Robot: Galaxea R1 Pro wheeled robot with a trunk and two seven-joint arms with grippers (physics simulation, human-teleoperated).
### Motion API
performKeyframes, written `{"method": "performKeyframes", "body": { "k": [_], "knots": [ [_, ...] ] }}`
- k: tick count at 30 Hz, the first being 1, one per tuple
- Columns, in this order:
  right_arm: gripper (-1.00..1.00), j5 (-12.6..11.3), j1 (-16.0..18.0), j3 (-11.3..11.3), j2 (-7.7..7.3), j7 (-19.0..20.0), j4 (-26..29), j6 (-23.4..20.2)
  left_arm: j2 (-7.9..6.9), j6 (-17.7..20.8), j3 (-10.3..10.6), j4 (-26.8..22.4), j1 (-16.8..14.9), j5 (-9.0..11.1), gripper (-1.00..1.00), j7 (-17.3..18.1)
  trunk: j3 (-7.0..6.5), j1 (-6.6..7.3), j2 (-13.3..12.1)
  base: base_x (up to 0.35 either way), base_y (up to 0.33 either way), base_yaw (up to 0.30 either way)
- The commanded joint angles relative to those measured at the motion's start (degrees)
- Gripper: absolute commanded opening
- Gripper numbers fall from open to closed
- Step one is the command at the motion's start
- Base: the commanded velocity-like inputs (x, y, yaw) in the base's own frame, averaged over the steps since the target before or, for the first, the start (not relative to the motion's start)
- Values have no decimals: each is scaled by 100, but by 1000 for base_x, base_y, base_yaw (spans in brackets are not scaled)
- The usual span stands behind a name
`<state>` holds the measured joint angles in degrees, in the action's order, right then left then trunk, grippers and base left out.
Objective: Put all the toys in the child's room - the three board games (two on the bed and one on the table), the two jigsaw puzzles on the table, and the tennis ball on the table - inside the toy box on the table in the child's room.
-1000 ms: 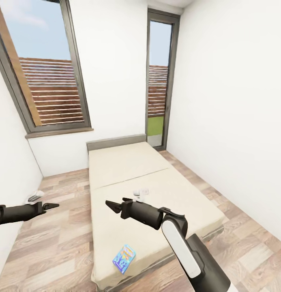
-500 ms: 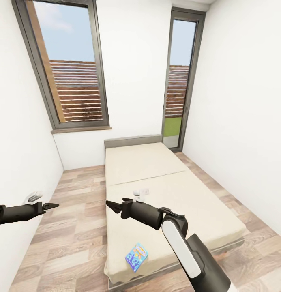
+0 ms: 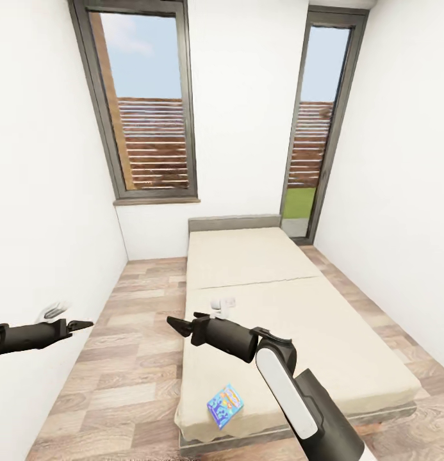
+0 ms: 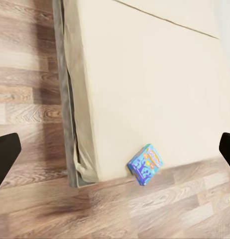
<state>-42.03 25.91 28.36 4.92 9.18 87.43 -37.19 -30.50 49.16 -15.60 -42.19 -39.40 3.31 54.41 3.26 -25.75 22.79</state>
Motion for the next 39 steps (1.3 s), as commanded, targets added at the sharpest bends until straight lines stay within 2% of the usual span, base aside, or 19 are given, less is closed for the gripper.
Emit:
{"method": "performKeyframes", "body": {
  "k": [1, 26, 39],
  "knots": [
    [100, 2, 4, -6, 1, 14, 5, -25, 0, 50, -4, 0, -7, 29, 100, -1, 13, -4, 13, 0, -159, 281],
    [100, 2, 4, -26, 5, 11, 5, -25, 2, 50, -4, 0, -7, 29, 100, 0, 13, -4, 13, 0, -46, 280],
    [100, 2, 4, -70, 16, -1, -20, -22, 5, 50, -4, 0, -7, 29, 100, 8, 13, -4, 13, 0, -101, 68]
  ]
}}
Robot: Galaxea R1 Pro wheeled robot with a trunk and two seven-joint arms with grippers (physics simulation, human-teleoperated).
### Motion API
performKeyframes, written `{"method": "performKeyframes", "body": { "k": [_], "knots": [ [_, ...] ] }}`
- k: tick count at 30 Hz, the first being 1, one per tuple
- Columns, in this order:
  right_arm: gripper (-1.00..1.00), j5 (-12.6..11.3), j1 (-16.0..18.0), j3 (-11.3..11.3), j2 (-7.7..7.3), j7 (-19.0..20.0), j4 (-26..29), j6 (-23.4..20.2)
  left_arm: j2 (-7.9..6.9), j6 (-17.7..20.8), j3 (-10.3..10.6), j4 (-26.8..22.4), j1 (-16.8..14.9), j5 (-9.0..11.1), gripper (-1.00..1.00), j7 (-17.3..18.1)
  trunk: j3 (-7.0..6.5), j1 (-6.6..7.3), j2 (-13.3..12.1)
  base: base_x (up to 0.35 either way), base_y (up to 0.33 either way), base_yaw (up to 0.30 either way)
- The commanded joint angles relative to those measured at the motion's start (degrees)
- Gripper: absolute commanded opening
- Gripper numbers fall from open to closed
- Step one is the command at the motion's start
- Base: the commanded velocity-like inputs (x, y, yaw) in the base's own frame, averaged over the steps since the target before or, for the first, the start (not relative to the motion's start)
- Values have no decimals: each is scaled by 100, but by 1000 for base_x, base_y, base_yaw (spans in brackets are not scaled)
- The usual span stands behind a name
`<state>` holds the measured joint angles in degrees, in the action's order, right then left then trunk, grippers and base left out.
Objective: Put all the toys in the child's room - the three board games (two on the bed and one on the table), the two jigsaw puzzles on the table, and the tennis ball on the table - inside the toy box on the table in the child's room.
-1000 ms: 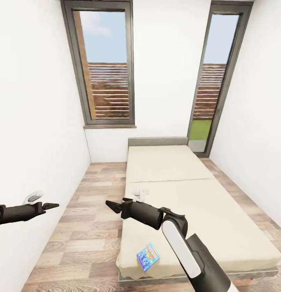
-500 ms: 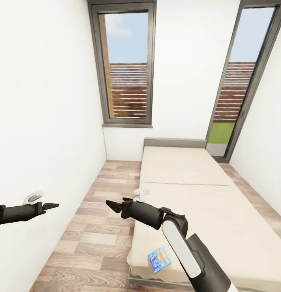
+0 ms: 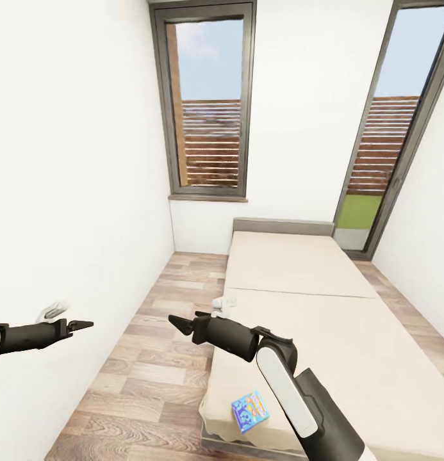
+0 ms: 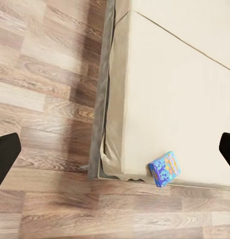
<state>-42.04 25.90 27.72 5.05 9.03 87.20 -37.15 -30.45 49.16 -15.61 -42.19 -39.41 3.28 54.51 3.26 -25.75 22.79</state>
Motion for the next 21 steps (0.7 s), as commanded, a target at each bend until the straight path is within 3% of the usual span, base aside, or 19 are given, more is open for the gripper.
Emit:
{"method": "performKeyframes", "body": {
  "k": [1, 10, 21],
  "knots": [
    [100, 2, 8, -8, 3, 13, -2, -23, 1, 50, -2, 1, -6, 33, 100, -2, 13, -4, 13, -20, -14, 9],
    [100, 1, 4, -10, -42, 11, -10, 150, 69, 46, -1, 1, -6, 31, 100, -8, 13, -4, 13, -104, -4, 3],
    [100, -14, 7, -25, -56, 19, 8, 205, 96, 47, -5, 1, -6, 28, 100, -10, 13, -4, 13, -15, 0, 0]
  ]
}}
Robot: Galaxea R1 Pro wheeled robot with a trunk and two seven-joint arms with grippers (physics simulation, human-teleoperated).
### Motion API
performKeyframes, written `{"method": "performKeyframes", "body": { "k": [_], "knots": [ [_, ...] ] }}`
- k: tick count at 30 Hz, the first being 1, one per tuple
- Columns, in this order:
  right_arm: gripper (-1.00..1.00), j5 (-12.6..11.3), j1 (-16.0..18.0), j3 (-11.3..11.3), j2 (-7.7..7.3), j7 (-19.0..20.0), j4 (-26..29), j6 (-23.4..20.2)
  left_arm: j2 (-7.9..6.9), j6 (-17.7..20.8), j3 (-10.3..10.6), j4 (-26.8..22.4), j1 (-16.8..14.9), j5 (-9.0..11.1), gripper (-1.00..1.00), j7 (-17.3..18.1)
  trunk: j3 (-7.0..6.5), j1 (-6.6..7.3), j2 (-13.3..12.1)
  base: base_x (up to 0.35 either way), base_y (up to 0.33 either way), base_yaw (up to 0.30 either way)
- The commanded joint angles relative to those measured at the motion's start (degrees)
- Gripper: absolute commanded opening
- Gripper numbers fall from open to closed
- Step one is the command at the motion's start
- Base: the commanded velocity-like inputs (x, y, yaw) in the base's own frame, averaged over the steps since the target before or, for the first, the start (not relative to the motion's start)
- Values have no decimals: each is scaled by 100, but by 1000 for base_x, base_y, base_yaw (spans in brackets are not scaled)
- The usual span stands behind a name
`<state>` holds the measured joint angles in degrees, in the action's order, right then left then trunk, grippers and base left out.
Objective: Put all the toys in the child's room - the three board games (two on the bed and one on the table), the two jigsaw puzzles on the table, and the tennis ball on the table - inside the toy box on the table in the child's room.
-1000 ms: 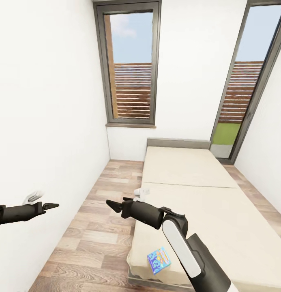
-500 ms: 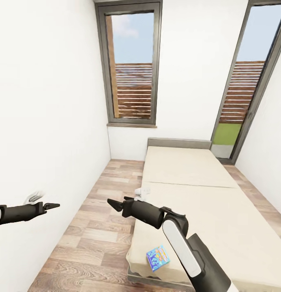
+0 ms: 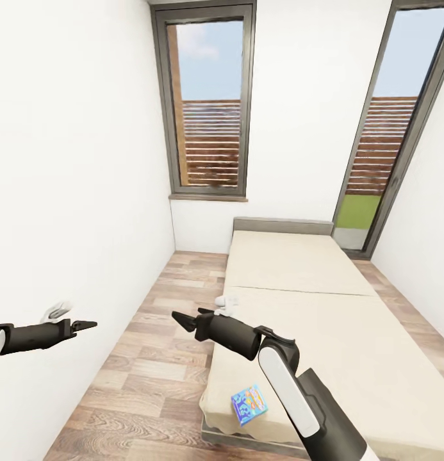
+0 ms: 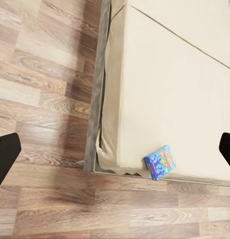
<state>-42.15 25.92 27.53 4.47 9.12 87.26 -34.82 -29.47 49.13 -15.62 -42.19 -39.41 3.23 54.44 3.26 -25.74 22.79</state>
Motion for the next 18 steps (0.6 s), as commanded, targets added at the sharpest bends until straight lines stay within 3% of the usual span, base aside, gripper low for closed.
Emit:
{"method": "performKeyframes", "body": {
  "k": [1, 18],
  "knots": [
    [100, -4, 6, -7, 2, 11, 4, -25, -2, 51, -5, 1, -5, 33, 100, -3, 14, -4, 13, -2, 0, 0],
    [100, -23, 5, -20, 43, 5, -33, -29, -2, 45, -8, 1, -5, 36, 100, -2, 14, -4, 13, 0, 0, 0]
  ]
}}
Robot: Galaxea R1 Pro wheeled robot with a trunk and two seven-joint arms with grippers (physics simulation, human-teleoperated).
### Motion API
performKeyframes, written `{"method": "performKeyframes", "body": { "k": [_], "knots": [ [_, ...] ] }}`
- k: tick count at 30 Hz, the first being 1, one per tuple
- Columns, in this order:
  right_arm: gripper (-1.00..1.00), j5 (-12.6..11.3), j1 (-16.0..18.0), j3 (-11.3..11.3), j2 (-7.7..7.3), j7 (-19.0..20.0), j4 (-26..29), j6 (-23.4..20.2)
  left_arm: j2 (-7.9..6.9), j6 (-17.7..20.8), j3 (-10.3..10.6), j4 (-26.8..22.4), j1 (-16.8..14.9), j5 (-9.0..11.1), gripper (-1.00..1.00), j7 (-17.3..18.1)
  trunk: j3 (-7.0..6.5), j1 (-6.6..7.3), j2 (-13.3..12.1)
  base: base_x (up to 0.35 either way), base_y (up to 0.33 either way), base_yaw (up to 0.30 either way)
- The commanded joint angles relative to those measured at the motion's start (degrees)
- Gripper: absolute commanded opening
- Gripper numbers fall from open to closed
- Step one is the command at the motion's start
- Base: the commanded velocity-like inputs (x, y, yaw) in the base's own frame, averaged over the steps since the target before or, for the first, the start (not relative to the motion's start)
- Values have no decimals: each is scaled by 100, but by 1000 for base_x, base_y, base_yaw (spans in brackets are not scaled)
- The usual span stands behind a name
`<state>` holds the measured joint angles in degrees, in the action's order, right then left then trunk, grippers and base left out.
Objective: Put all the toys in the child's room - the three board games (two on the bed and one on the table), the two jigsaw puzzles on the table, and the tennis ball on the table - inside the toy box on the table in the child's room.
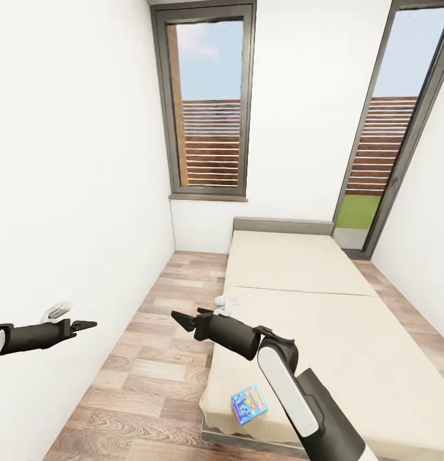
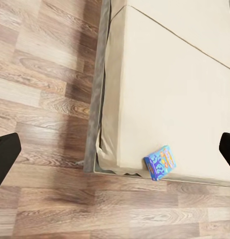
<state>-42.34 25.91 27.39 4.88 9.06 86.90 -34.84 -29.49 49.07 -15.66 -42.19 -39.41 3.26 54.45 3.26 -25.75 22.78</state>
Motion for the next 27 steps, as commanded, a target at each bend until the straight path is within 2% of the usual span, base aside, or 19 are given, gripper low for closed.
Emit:
{"method": "performKeyframes", "body": {
  "k": [1, 8, 11, 17, 19, 22, 23, 27],
  "knots": [
    [100, -10, 6, -9, 6, 12, -3, -33, -1, 50, -5, 1, -5, 33, 100, -1, 14, -4, 13, 0, 0, 0],
    [100, -57, 5, -123, -8, 3, -21, -71, -2, 52, -1, 1, -5, 34, 100, 3, 14, -4, 13, 0, 0, 0],
    [100, -96, 1, -262, -23, -8, -34, -78, 0, 55, 0, 1, -5, 35, 100, 8, 14, -4, 13, 0, 0, 0],
    [100, -323, -36, -657, -5, -115, -37, -230, 4, 58, 8, 1, -5, 35, 100, 7, 14, -4, 13, 0, 0, 0],
    [100, -442, -47, -792, -22, -169, -31, -355, 4, 58, 10, 1, -5, 35, 100, 9, 14, -4, 13, 0, 0, 0],
    [100, -805, -131, -1088, -55, -232, -13, -640, 6, 58, 15, 1, -5, 39, 100, 12, 14, -4, 13, 0, 0, 0],
    [100, -1008, -245, -1254, -69, -249, 4, -753, 12, 58, 17, 1, -5, 39, 100, 12, 14, -4, 13, 0, 15, 0],
    [100, -1308, -608, -1662, -82, -265, 38, -893, 18, 58, 18, 1, -5, 36, 100, 13, 14, -4, 13, 0, 43, 0]
  ]
}}
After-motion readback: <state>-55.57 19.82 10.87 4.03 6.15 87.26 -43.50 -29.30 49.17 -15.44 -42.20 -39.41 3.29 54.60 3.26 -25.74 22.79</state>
